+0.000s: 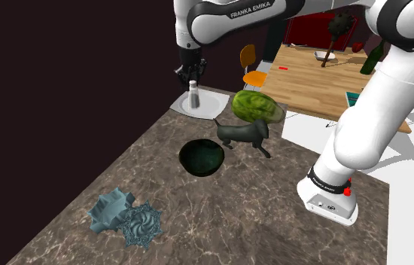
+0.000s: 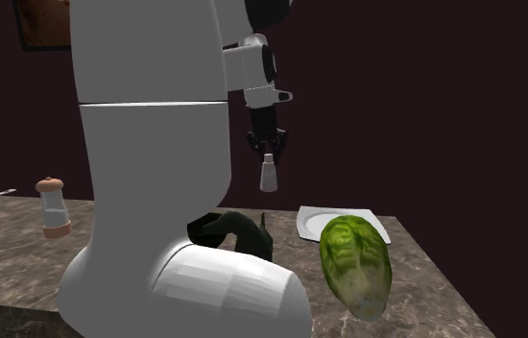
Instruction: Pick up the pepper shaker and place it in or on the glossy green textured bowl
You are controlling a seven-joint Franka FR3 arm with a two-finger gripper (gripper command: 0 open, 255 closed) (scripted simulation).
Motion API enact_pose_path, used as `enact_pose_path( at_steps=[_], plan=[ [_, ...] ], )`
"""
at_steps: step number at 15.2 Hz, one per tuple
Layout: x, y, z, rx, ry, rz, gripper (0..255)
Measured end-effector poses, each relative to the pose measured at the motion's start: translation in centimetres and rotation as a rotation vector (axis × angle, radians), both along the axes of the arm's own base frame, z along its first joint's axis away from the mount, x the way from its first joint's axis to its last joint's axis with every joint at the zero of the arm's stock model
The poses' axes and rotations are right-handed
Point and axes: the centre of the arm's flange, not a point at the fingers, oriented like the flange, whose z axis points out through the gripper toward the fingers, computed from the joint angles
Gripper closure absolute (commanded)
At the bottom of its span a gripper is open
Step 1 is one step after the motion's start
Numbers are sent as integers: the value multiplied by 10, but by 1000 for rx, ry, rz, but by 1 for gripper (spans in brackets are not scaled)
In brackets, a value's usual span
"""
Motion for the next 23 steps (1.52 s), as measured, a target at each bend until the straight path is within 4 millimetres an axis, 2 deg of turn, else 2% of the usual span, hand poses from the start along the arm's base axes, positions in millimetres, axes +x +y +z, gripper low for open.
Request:
enact_pose_path(
  at_steps=[2, 5, 18, 20, 23],
  plan=[
    [0, 1, 8, 0, 0, 0, 255],
    [-20, 16, 17, 1, 0, 0, 255],
    [-147, 124, 47, 0, 0, 2, 255],
    [-156, 131, 43, 0, 0, 1, 255],
    [-160, 133, 29, 0, 1, 0, 255]
  ],
)
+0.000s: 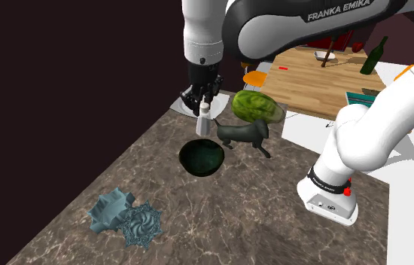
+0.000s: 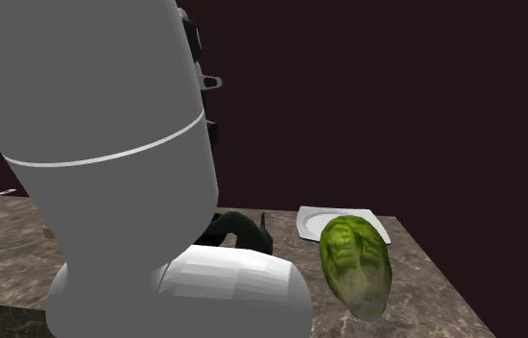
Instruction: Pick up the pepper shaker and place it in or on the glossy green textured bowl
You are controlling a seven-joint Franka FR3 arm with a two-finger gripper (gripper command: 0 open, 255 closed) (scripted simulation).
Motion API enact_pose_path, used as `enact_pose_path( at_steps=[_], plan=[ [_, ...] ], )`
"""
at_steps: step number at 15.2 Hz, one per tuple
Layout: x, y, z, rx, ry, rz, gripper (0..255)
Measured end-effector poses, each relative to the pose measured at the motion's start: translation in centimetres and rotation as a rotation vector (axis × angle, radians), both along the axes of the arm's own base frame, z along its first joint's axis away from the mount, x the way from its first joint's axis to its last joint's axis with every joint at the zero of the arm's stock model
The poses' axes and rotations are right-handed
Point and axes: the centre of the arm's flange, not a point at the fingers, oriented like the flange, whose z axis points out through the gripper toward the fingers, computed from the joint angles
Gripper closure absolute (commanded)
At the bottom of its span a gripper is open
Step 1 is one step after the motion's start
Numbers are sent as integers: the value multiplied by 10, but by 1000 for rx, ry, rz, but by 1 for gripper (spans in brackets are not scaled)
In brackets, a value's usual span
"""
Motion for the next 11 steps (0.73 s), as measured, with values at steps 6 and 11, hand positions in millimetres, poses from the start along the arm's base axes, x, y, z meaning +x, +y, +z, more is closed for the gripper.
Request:
enact_pose_path(
  at_steps=[6, 11],
  plan=[
    [0, 2, -32, 0, 0, 0, 255],
    [0, 2, -59, 0, 0, 0, 255]
  ],
)
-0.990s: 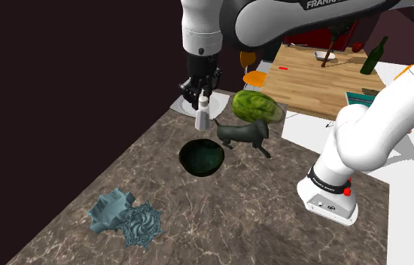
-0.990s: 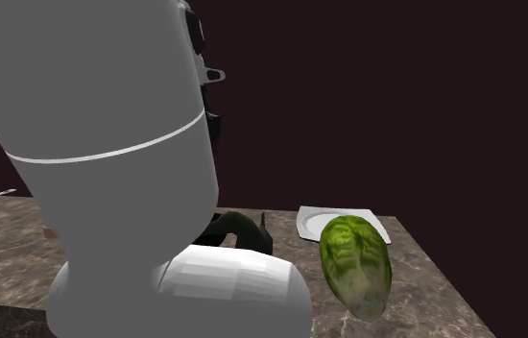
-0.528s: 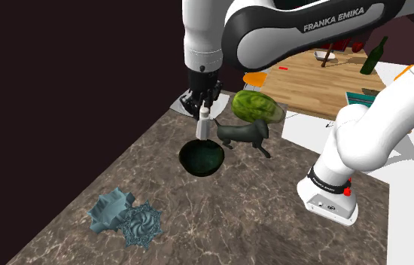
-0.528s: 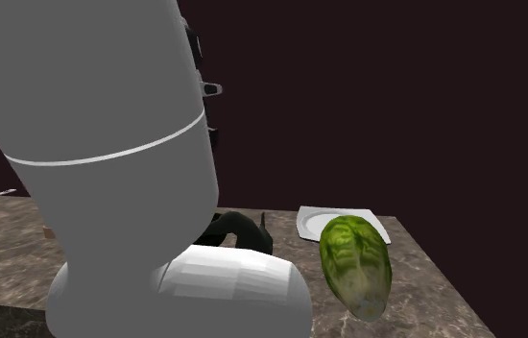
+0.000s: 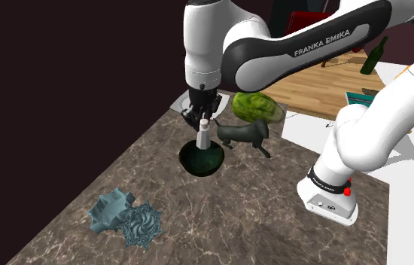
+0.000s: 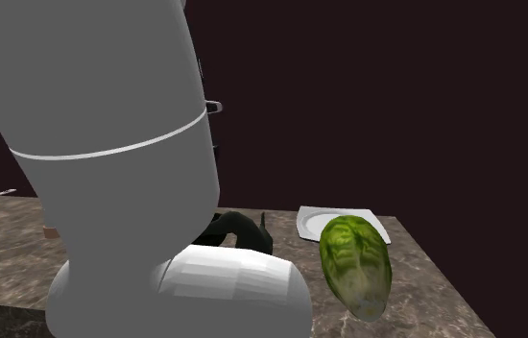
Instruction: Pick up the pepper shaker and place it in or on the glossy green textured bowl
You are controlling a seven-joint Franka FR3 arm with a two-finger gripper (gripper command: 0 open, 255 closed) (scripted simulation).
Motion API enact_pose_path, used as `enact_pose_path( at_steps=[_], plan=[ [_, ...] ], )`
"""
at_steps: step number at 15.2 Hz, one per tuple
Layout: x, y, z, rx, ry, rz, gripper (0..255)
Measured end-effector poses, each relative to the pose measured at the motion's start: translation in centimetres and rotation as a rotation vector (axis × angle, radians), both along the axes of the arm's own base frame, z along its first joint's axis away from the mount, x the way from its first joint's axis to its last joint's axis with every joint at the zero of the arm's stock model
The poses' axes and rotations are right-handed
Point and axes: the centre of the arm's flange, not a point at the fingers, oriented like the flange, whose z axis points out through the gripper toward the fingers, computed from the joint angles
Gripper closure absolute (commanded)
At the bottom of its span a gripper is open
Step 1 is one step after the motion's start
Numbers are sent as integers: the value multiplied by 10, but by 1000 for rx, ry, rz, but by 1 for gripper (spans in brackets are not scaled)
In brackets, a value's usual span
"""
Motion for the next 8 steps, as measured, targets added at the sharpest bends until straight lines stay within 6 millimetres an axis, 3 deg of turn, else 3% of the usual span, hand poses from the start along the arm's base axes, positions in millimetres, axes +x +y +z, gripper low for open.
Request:
enact_pose_path(
  at_steps=[5, 8],
  plan=[
    [0, 0, -25, 0, 0, 0, 255],
    [0, -1, -28, 0, 0, 0, 255]
  ],
)
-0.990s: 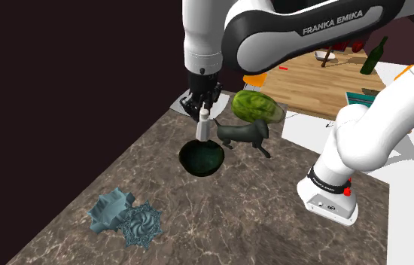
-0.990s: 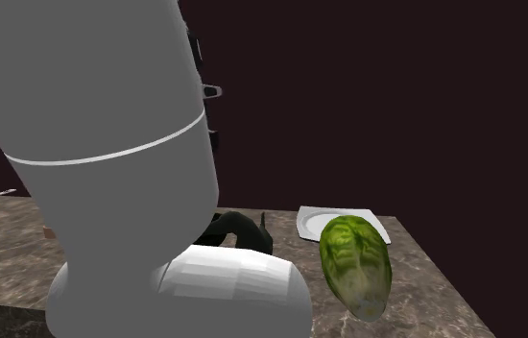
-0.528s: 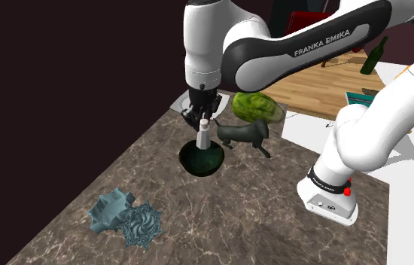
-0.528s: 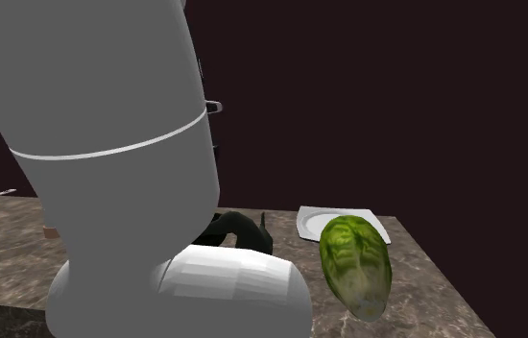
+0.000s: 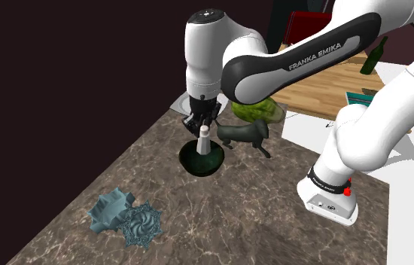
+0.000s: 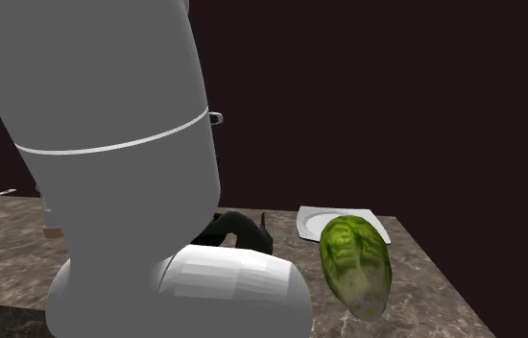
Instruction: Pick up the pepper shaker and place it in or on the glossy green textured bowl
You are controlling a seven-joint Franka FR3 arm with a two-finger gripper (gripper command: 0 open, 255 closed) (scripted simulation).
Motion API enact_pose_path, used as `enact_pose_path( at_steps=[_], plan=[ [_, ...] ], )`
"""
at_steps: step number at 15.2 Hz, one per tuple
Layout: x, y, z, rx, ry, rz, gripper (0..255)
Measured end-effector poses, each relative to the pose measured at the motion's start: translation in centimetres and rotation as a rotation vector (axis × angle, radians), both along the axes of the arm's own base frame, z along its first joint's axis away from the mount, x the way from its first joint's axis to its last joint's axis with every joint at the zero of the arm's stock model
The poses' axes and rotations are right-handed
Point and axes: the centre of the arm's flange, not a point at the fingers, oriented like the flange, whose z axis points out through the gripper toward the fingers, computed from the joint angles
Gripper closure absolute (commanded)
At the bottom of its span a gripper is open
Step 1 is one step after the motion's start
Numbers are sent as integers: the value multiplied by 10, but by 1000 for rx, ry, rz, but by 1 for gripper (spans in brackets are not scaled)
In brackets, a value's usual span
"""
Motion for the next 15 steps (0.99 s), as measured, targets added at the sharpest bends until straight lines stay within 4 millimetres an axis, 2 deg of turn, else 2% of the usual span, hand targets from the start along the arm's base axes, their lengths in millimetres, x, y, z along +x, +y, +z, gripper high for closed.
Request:
enact_pose_path(
  at_steps=[3, 4, 10, 15],
  plan=[
    [0, 0, 0, 0, 0, 0, 255],
    [0, 0, 0, 0, 0, 0, 0],
    [0, 0, 0, 0, 0, 0, 0],
    [-6, 5, 44, 1, -2, 0, 0]
  ],
)
